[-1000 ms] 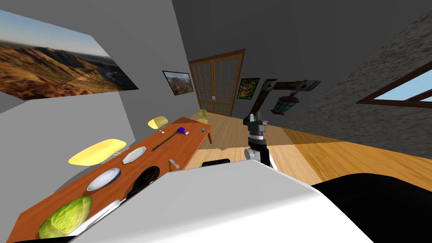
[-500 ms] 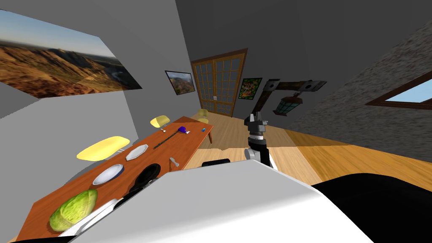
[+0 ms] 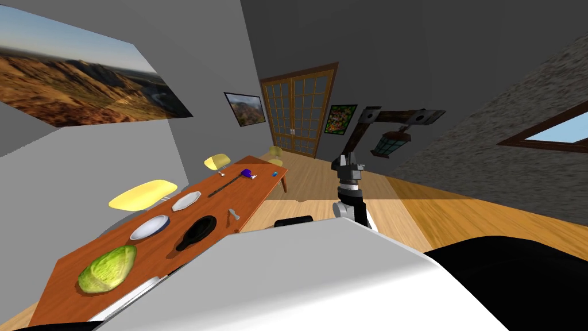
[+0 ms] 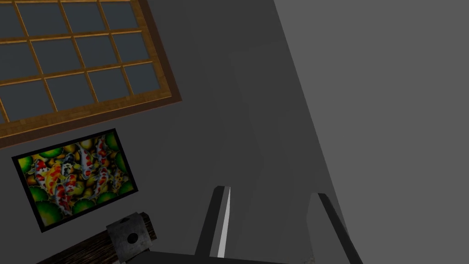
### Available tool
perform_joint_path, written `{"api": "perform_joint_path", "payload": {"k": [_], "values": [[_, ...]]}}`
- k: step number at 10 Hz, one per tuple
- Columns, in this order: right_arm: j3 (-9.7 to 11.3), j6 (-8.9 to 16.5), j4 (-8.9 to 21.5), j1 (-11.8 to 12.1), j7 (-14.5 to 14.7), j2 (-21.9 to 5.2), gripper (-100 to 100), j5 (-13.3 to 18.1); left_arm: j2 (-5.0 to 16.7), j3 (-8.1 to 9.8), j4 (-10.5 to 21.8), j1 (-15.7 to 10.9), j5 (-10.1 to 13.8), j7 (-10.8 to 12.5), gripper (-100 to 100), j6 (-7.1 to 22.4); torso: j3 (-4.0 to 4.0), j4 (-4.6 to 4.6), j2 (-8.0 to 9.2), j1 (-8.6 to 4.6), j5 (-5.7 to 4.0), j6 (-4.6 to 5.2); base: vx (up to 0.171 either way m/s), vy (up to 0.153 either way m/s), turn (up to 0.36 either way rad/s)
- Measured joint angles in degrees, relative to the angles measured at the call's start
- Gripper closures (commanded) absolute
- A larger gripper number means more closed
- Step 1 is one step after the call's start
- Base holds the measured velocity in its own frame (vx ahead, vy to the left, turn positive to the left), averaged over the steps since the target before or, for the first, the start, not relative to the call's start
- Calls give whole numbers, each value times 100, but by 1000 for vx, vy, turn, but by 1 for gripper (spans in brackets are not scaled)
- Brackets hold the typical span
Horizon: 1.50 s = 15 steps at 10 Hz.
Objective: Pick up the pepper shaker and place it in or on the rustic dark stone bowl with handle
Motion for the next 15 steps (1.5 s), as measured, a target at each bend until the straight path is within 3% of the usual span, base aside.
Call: {"api": "perform_joint_path", "payload": {"k": [6,8,12,15], "values": [[-1,0,0,1,0,-2,0,0,686,-485,-671,444,653,612,100,-77,-13,-4,-23,67,9,-7,-119,21,56],[-2,0,0,1,0,-2,0,0,945,-554,-872,587,848,782,100,-98,-18,-5,-33,72,7,-2,-89,62,-23],[-2,0,0,2,0,-2,0,0,1407,-438,-1121,707,1096,889,100,-74,-40,-8,-76,85,8,16,-26,77,-91],[-2,0,0,2,0,-3,0,0,1709,-162,-1174,616,1195,766,100,-25,-50,-11,-95,98,10,27,6,101,-136]]}}
